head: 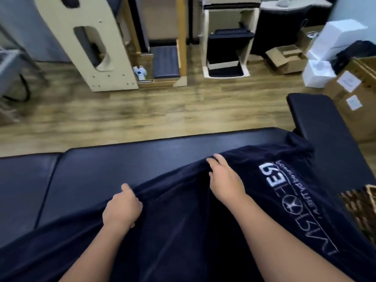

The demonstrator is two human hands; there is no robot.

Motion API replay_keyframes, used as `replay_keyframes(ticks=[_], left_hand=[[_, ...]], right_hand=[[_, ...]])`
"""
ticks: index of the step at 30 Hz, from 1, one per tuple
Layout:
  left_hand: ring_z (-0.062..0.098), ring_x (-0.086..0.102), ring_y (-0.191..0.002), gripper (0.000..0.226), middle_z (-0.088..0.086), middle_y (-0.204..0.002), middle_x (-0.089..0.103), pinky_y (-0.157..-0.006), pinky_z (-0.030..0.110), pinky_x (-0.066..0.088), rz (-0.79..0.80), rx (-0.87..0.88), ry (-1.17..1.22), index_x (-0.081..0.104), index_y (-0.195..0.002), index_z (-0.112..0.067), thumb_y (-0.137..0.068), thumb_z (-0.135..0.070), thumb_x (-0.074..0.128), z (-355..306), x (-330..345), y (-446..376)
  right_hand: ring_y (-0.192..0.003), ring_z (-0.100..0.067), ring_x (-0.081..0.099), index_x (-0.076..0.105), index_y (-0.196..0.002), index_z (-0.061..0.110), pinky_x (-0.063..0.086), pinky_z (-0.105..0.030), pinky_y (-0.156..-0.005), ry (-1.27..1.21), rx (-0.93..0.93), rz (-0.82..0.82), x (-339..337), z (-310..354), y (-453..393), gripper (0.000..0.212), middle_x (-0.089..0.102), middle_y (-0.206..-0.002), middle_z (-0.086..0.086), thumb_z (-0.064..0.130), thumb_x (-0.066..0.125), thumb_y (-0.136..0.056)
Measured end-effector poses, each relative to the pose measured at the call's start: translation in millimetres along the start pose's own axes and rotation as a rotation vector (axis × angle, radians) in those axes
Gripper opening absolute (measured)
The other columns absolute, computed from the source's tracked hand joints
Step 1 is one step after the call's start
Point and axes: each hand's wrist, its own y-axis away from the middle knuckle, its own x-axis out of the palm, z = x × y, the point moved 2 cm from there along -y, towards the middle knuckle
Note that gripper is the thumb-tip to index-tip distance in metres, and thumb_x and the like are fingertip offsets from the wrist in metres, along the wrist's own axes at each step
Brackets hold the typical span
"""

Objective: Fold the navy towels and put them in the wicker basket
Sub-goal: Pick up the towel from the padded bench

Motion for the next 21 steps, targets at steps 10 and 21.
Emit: replay_keyframes(ticks=[10, 21], left_hand=[[0.038, 0.053, -0.076, 0.006, 0.021, -0.088, 0.061, -0.068, 0.043, 0.045, -0.241, 0.101, 0.117, 0.040, -0.099, -0.010, -0.096, -0.009, 0.045, 12.9, -48.4, -86.3], [0.035, -0.004, -0.155, 0.085, 0.009, -0.169, -0.005, -0.114, 0.075, 0.007, 0.120, 0.393, -0.280, 0.003, -0.158, -0.042, -0.094, -0.054, 0.059, -39.9, -41.1, -103.1]], right_hand=[[-0.101, -0.034, 0.063, 0.061, -0.111, 0.020, 0.045, -0.035, -0.072, 0.322, 0.162, 0.200, -23.7, 29.2, -71.7, 0.023, 0.063, -0.111, -0.006, 0.022, 0.061, -0.089], [-0.148, -0.035, 0.018, 0.034, -0.146, 0.029, 0.027, -0.069, -0.110, 0.234, -0.037, 0.056, 19.6, 46.9, -57.3, 0.061, 0.026, -0.158, -0.005, 0.047, 0.058, -0.094]])
